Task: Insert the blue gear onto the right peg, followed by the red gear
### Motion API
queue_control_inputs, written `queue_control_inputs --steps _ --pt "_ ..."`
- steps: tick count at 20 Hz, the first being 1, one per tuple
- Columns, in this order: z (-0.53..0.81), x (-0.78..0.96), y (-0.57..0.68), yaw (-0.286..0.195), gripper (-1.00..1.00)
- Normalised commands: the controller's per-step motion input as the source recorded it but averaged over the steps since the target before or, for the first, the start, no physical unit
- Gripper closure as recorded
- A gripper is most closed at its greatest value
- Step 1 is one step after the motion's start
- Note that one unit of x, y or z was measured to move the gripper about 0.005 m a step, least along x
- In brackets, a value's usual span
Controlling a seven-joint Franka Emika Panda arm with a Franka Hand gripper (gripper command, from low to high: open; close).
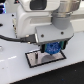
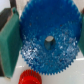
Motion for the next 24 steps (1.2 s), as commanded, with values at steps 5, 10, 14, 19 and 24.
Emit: queue_control_inputs --steps 5,10,14,19,24 --pt "-0.24 0.06 0.01 0.000 1.00" --pt "0.23 0.05 0.09 0.000 1.00" --pt "0.13 0.03 0.02 0.000 1.00" --pt "0.38 0.16 0.00 0.000 1.00" --pt "0.23 0.18 0.00 0.000 1.00"
